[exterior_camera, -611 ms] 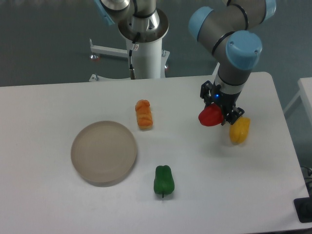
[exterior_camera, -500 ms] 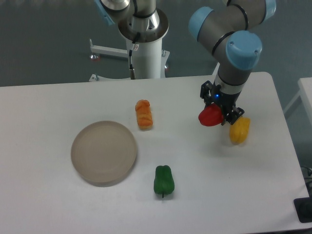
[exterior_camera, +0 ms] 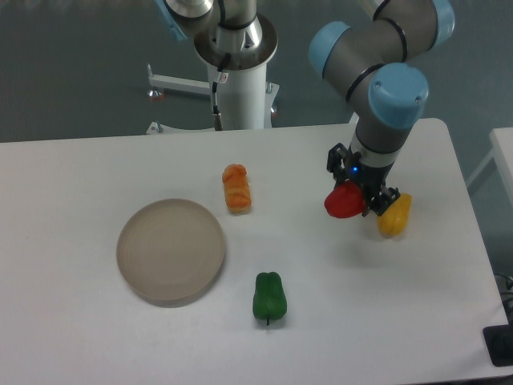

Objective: Place the red pepper on the table
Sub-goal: 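Carry the held red bell pepper down toward the table beside the green pepper, then lower the red pepper onto the table and open the gripper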

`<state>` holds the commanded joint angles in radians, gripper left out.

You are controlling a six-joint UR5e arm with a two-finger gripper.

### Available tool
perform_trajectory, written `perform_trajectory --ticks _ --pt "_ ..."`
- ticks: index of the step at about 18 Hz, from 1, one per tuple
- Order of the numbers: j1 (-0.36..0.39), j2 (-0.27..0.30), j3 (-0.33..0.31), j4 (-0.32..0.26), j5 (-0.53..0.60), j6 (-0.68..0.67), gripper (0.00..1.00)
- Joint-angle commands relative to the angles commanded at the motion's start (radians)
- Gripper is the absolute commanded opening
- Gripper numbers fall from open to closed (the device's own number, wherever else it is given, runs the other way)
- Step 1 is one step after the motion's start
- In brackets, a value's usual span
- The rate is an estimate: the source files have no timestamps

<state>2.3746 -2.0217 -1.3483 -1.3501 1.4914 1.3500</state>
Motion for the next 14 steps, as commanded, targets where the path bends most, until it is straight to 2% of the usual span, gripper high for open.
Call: perform_trajectory --ticks 2,6,14 --pt "-0.018 -0.014 -0.049 0.047 -0.022 -0.028 0.46" --pt "-0.046 -0.052 -0.14 0.215 -0.02 -0.037 0.46" --pt "-0.071 -0.091 -0.175 0.229 -0.014 -0.037 0.51"
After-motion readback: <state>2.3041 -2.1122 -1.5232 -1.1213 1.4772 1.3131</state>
